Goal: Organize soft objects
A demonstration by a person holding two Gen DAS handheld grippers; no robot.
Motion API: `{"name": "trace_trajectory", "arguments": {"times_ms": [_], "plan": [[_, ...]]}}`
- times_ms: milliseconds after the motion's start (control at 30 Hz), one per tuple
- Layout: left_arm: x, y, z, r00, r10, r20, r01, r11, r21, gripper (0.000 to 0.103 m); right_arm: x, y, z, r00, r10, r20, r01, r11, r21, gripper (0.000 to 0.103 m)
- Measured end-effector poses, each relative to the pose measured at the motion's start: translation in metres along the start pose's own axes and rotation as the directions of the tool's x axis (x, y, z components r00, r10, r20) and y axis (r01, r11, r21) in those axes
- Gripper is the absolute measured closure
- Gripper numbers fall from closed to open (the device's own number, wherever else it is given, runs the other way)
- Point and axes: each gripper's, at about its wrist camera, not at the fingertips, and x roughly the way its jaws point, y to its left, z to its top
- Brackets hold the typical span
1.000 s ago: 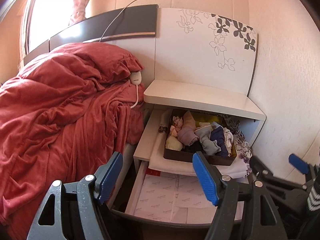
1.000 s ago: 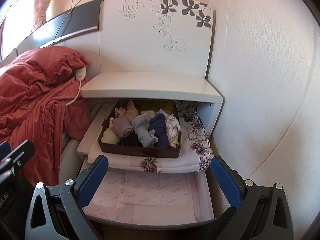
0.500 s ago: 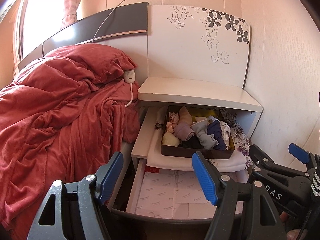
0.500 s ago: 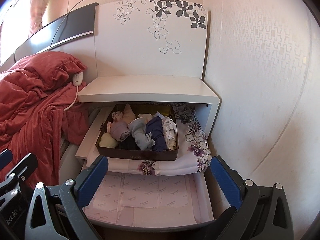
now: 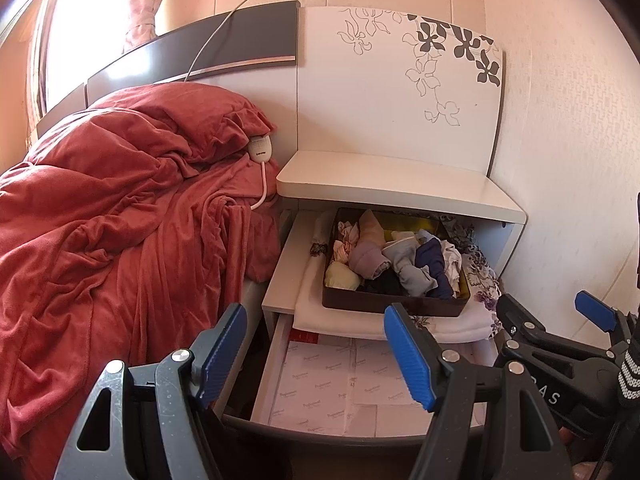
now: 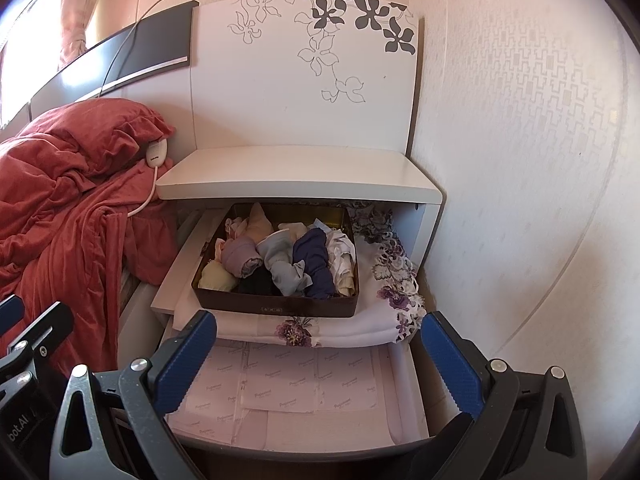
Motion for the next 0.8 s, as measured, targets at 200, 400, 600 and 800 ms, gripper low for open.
{"name": "trace_trajectory", "arguments": {"times_ms": [200,400,600,800], "plan": [[0.0015,-0.0002,-0.0005,1.000,-0.004,-0.006,0.004,1.000,-0.001,0.031,0.0009,0.0012,-0.0011,1.000,0.002,-0.001,-0.002,1.000,-0.007,0.000],[0.0015,0.0001,-0.0012,1.000,-0.014,-0.007,0.014,1.000,-0.001,0.031,0.0016,0.0016,-0.0015,1.000,0.003,-0.004,-0.003,1.000,-0.007,0.000],[0.0014,-0.0011,-0.0011,1.000,-0.015,-0.010,0.015,1.000,0.002,0.031,0.0016,0.0028,-0.0013,1.000,0.004,-0.005,-0.004,1.000,-0.008,0.000],[0.0033,-0.0016,-0.0019,1.000,-0.023,-0.021,0.023,1.000,0.008,0.031,0.0037,0.0025,-0.0055,1.000,0.016,-0.013,-0.016,1.000,-0.021,0.000]]}}
